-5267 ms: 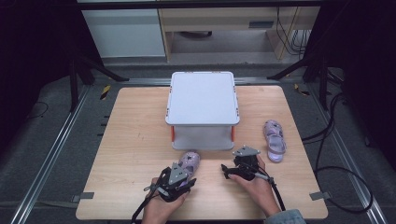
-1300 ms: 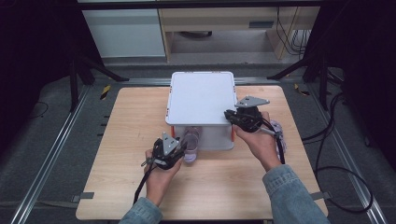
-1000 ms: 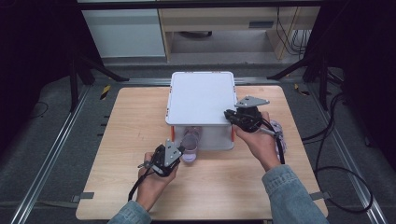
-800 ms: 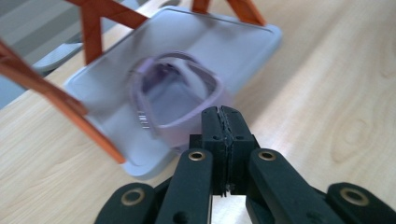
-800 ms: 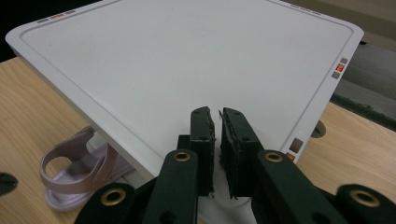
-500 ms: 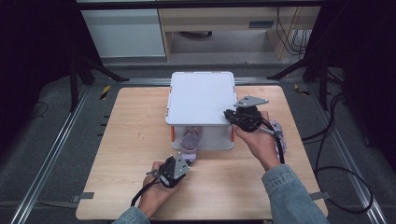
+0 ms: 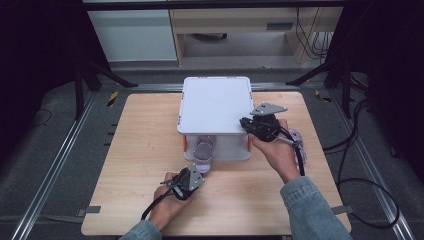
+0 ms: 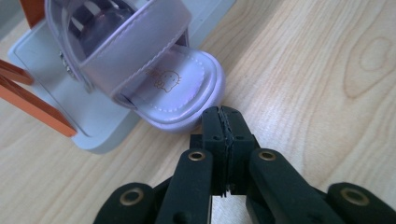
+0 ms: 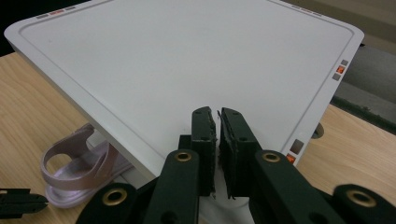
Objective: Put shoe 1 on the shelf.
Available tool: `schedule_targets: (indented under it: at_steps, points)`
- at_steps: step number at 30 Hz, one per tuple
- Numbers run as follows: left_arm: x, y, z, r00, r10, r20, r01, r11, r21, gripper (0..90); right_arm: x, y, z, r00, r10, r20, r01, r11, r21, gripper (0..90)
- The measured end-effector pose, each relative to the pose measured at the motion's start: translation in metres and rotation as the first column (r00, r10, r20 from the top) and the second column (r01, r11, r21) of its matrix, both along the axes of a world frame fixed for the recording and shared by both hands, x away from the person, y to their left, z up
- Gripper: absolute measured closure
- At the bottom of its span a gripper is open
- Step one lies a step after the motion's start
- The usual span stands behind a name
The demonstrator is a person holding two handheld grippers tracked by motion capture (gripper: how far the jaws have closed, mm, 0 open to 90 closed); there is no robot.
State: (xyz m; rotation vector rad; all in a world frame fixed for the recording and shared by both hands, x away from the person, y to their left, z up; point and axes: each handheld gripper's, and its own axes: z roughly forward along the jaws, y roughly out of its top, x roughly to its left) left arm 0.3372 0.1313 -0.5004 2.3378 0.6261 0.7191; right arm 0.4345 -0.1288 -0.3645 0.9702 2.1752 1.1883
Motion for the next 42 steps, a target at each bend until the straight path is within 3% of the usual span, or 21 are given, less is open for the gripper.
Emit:
schedule_targets:
  at_steps: [18,24,30,42]
  points:
    - [0.04,-0.011,-0.003,0.9972,0.074,-0.011,-0.074,0.9966,-0.035,89.6,-0.001,0.0,-0.001,1.0,-0.004,0.002,0.004,1.0,0.006,84.5]
    - [0.043,-0.007,-0.005,0.9965,0.083,-0.016,-0.083,0.9955,-0.045,89.6,-0.001,0.0,-0.001,1.0,-0.003,0.004,0.003,1.0,0.008,84.5]
    - [0.041,-0.004,0.002,0.9957,0.092,-0.003,-0.092,0.9929,-0.075,89.6,-0.001,0.0,-0.001,1.0,-0.003,0.003,0.003,1.0,0.009,84.3]
    - [0.054,-0.007,0.001,0.9927,0.119,-0.017,-0.12,0.9905,-0.067,89.5,-0.001,0.0,-0.001,1.0,-0.002,0.006,0.002,1.0,0.008,84.3]
